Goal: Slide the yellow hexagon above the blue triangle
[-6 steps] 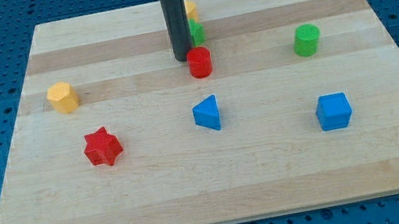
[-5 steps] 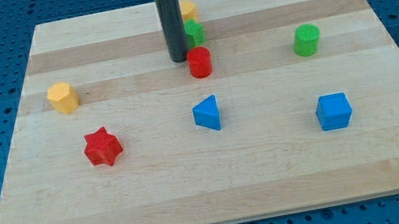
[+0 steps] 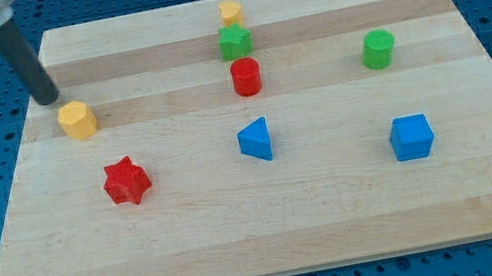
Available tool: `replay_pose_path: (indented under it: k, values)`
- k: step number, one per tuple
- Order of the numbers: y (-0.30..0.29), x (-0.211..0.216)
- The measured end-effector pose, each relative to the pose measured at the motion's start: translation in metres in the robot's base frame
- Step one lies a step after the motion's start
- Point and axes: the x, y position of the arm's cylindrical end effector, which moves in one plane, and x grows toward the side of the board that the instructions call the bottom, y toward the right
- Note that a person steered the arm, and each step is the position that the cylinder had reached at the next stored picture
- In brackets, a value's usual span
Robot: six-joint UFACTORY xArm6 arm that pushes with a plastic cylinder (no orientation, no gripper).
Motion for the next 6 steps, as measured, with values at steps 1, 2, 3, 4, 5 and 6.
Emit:
replay_pose_path:
  k: [1,2,3,4,5,6]
  values:
    - [0.001,0.049]
    - [0.014,0.043]
    - [0.056,0.037]
    - [0.113,0.042]
    - [0.165,0.052]
    - [0.168,0.051]
